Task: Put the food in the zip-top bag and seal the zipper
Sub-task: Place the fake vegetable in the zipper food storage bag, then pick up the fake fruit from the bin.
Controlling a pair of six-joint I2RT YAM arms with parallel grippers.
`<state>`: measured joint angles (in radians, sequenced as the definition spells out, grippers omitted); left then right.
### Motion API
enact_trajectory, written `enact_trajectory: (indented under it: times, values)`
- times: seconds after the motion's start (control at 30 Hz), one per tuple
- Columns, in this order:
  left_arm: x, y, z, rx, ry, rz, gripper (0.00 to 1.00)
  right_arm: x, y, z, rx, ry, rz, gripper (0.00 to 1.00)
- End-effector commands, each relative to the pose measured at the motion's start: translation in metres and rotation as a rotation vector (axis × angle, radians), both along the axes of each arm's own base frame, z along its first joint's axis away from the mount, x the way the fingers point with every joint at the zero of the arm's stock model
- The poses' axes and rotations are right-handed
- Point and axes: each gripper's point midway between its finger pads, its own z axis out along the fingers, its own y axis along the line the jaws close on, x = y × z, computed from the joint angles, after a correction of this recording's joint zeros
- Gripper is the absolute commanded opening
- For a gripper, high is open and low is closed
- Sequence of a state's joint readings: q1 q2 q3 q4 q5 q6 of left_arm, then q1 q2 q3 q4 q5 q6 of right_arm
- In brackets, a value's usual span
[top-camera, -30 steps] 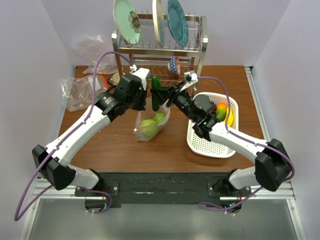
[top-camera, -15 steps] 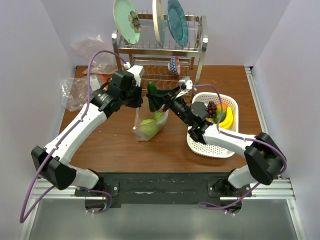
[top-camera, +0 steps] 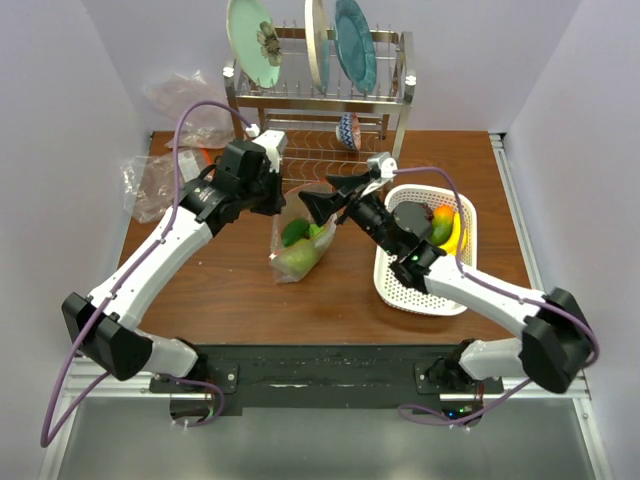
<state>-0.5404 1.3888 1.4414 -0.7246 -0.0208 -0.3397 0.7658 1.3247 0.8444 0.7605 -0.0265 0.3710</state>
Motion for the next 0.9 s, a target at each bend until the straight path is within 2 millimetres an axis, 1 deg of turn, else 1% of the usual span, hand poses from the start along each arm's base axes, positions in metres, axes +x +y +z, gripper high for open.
enact_trajectory:
  times: [0.0,0.03,0.07,0.1,0.13,0.17,0.23,0.27,0.33,0.37,0.4,0.43,0.47,0.5,0.53,0.57,0.63,0.67,0.73,0.77,0.87]
  values:
    - [-0.001,0.001,0.015,-0.029,-0.045,-0.011,0.00,0.001,-0.033,0.018,-0.138,0.044,-0.141,0.88]
    - [-0.001,0.002,0.015,-0.028,-0.048,-0.011,0.00,0.003,-0.040,0.014,-0.175,0.071,-0.170,0.87]
    - [-0.001,0.002,0.015,-0.026,-0.049,-0.011,0.00,0.003,-0.047,0.015,-0.206,0.081,-0.195,0.87]
    - [-0.001,0.002,0.015,-0.027,-0.048,-0.012,0.00,0.003,-0.058,0.000,-0.264,0.138,-0.234,0.86]
    - [-0.001,0.002,0.016,-0.025,-0.051,-0.014,0.00,0.004,-0.066,-0.006,-0.288,0.163,-0.257,0.86]
    - [-0.001,0.002,0.016,-0.025,-0.051,-0.014,0.00,0.004,-0.077,-0.022,-0.330,0.222,-0.289,0.85]
    - [0.000,0.002,0.015,-0.023,-0.052,-0.016,0.00,0.004,-0.100,-0.030,-0.354,0.276,-0.369,0.83]
    - [0.000,0.002,0.014,-0.022,-0.049,-0.016,0.00,0.005,-0.116,-0.045,-0.386,0.342,-0.411,0.82]
    - [0.000,0.002,0.014,-0.022,-0.053,-0.017,0.00,0.007,-0.141,-0.056,-0.402,0.419,-0.479,0.78]
    - [0.000,0.002,0.014,-0.021,-0.053,-0.018,0.00,0.011,-0.169,-0.073,-0.415,0.518,-0.548,0.76]
    - [-0.003,-0.001,0.012,-0.034,-0.046,-0.037,0.00,0.012,-0.182,-0.083,-0.420,0.577,-0.570,0.74]
    - [-0.003,-0.002,0.012,-0.034,-0.048,-0.039,0.00,0.021,-0.213,-0.097,-0.418,0.657,-0.646,0.73]
    - [-0.003,-0.002,0.009,-0.033,-0.043,-0.043,0.00,0.017,-0.218,-0.110,-0.425,0.723,-0.617,0.72]
    - [-0.004,-0.002,0.010,-0.037,-0.048,-0.047,0.00,0.019,-0.226,-0.117,-0.420,0.757,-0.617,0.71]
    - [-0.003,-0.002,0.008,-0.034,-0.046,-0.049,0.00,0.025,-0.243,-0.130,-0.419,0.813,-0.649,0.70]
    - [-0.004,-0.003,0.008,-0.033,-0.047,-0.053,0.00,0.023,-0.244,-0.139,-0.414,0.862,-0.623,0.68]
    - [-0.004,-0.003,0.008,-0.030,-0.049,-0.060,0.00,0.027,-0.252,-0.151,-0.423,0.907,-0.606,0.62]
    - [-0.003,-0.004,0.009,-0.030,-0.051,-0.063,0.00,0.029,-0.253,-0.163,-0.469,0.946,-0.591,0.59]
    - [-0.003,-0.003,0.009,-0.023,-0.053,-0.064,0.00,0.032,-0.253,-0.171,-0.533,0.950,-0.568,0.51]
    - [-0.003,-0.002,0.009,-0.021,-0.054,-0.060,0.00,0.033,-0.255,-0.179,-0.598,0.968,-0.549,0.51]
    - [-0.003,-0.001,0.010,-0.019,-0.057,-0.059,0.00,0.034,-0.263,-0.187,-0.690,0.977,-0.543,0.53]
